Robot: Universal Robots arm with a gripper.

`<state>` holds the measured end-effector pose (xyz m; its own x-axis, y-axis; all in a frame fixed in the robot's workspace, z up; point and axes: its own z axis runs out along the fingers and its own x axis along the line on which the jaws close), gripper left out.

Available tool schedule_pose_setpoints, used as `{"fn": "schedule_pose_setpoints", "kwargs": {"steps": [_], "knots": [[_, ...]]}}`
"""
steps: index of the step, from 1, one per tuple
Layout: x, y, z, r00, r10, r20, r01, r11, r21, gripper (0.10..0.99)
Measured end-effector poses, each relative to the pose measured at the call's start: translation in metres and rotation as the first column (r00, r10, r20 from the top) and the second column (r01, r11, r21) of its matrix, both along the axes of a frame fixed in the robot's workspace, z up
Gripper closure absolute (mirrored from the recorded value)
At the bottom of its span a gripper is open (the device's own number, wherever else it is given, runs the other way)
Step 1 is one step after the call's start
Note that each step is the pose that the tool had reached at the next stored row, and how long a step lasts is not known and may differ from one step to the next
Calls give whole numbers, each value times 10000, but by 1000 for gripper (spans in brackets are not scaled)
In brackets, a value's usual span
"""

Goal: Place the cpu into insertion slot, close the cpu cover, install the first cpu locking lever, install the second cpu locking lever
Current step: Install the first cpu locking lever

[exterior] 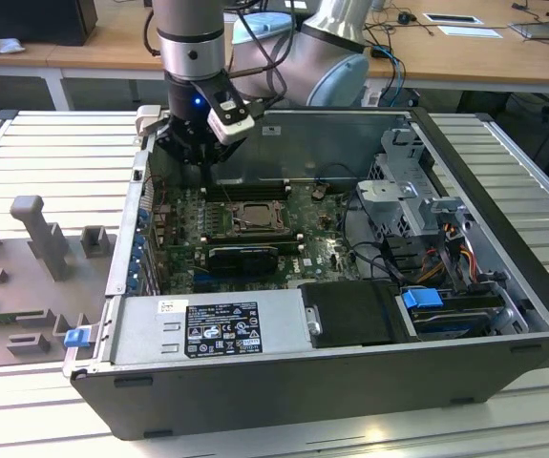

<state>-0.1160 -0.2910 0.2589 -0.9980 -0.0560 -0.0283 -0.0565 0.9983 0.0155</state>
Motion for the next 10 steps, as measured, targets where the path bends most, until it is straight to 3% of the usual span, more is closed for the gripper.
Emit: {"fn": "schedule_pose_setpoints", "kwargs": {"steps": [2, 10], "knots": [[5, 62, -10, 10000, 1, 0, -1, 10000, 1, 980], [142, 123, -29, 10000, 1, 0, -1, 10000, 0, 980]]}}
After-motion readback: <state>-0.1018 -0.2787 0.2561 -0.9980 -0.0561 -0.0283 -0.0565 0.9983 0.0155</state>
